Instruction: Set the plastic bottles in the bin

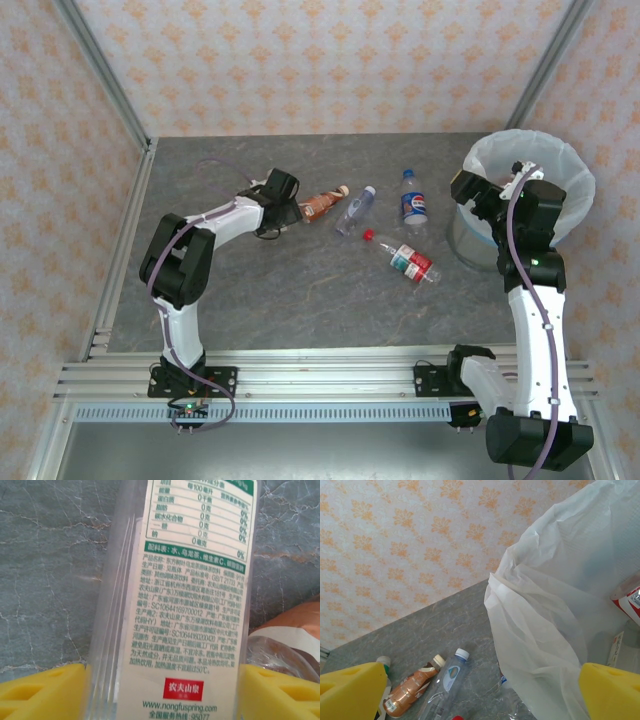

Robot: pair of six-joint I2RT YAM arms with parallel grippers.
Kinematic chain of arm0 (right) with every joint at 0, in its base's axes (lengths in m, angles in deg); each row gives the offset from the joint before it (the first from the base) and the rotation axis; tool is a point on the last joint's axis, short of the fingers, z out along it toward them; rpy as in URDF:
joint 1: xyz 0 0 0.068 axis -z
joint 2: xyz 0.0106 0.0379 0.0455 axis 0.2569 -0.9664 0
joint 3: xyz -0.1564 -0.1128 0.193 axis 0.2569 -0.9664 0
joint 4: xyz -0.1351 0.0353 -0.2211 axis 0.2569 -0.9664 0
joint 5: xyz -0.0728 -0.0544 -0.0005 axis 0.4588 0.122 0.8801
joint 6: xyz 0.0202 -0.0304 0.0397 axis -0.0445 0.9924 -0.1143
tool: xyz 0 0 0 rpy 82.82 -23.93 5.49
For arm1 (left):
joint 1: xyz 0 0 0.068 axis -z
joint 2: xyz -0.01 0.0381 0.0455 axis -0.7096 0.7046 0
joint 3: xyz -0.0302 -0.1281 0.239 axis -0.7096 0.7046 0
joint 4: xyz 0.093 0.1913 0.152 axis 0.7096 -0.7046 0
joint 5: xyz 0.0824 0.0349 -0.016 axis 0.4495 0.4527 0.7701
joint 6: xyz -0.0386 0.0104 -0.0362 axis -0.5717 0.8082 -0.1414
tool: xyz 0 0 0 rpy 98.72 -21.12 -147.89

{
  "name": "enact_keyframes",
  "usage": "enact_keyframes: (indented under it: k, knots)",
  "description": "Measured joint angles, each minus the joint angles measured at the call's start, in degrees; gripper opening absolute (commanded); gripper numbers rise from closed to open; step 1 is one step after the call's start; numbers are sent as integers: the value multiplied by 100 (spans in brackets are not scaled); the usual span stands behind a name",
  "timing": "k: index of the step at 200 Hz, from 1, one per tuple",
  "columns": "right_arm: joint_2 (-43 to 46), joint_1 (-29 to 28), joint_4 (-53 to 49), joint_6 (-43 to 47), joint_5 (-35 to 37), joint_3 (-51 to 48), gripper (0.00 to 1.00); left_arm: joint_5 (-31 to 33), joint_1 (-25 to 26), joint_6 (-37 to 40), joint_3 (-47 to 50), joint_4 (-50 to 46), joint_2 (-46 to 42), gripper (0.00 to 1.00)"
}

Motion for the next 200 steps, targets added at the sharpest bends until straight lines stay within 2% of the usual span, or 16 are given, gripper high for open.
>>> enact_keyframes:
  k: [65, 96, 127, 157, 200]
  knots:
    - [105, 0, 2, -2, -61, -66, 99, -9, -22, 448, -205, 175, 308, 53]
    - [267, -13, 20, -26, -525, -208, 99, -17, -22, 616, -120, 321, 282, 45]
    - [330, -164, 66, -46, -997, -361, 99, -20, -22, 726, 398, 525, -92, 36]
    - [337, -549, 205, -7, -1158, -369, 99, 2, -22, 833, 861, 621, -535, 25]
    - [280, -1517, 264, 380, -1012, -369, 99, 20, -22, 984, 1508, 966, -1311, 9]
